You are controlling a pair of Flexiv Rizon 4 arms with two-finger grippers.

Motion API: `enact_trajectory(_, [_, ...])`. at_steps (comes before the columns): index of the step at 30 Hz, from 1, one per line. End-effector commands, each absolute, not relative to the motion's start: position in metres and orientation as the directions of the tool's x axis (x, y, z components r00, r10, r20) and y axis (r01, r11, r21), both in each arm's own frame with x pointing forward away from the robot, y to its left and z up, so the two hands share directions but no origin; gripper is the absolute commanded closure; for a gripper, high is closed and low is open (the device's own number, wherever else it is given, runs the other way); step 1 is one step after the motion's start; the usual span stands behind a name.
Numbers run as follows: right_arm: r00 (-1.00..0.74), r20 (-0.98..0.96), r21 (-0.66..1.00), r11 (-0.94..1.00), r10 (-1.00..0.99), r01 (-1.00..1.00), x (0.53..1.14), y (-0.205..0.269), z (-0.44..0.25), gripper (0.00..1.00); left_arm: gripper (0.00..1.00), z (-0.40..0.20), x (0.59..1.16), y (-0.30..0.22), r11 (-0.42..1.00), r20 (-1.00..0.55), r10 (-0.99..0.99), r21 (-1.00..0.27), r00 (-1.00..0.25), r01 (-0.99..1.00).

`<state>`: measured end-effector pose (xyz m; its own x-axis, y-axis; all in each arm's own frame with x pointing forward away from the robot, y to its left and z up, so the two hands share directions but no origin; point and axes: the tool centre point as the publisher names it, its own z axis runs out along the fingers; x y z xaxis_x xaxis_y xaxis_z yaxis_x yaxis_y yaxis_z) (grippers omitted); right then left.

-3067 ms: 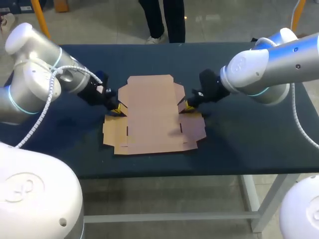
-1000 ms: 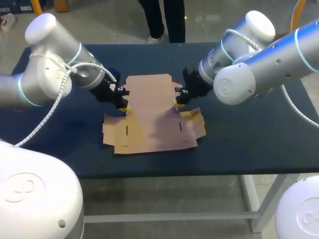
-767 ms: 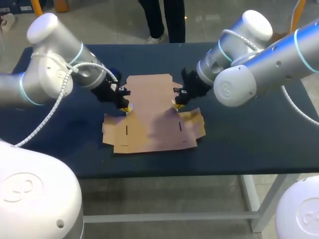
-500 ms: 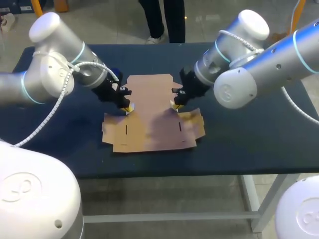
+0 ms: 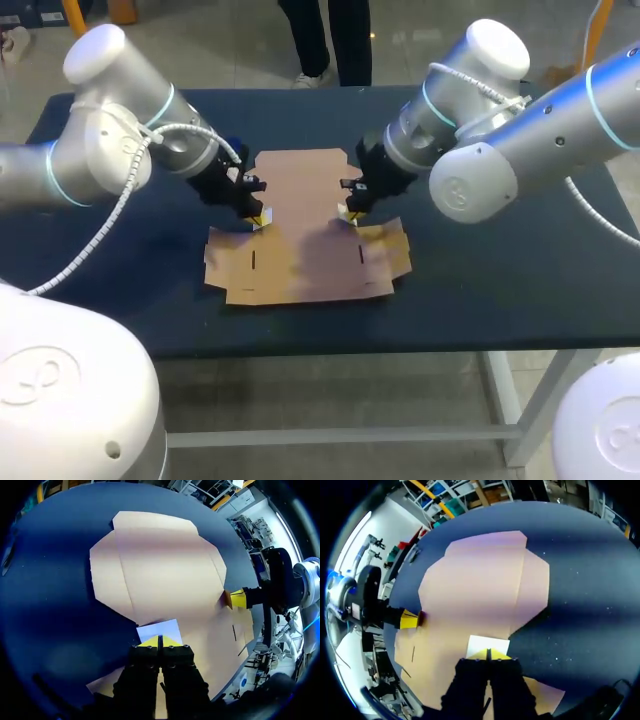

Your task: Assemble the packaging by folding the flat box into shape, placing the metal phone stand inside, and closing the box properly

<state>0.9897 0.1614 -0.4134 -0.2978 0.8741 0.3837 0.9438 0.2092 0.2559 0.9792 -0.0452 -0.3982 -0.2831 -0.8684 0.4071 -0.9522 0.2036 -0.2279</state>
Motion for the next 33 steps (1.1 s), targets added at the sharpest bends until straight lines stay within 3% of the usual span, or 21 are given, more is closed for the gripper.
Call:
enact_trajectory(1, [-0.295, 0.371, 0.246, 0.214, 0.881, 0.946, 0.992, 0.168, -0.415, 1.00, 1.00, -0.402, 0.982, -0.050, 0.206, 0.400, -0.873, -0.219, -0.280, -0.954])
enact_trajectory(21, [-0.228, 0.307, 0.155, 0.188, 0.924, 0.970, 0.992, 0.173, -0.443, 1.00, 1.00, -0.418, 0.986, -0.053, 0.145, 0.351, -0.914, -0.184, -0.203, -0.972])
enact_trajectory(33, [-0.211, 0.319, 0.186, 0.157, 0.924, 0.970, 0.988, 0.160, -0.415, 1.00, 1.00, -0.396, 0.979, -0.045, 0.130, 0.333, -0.921, -0.224, -0.201, -0.966])
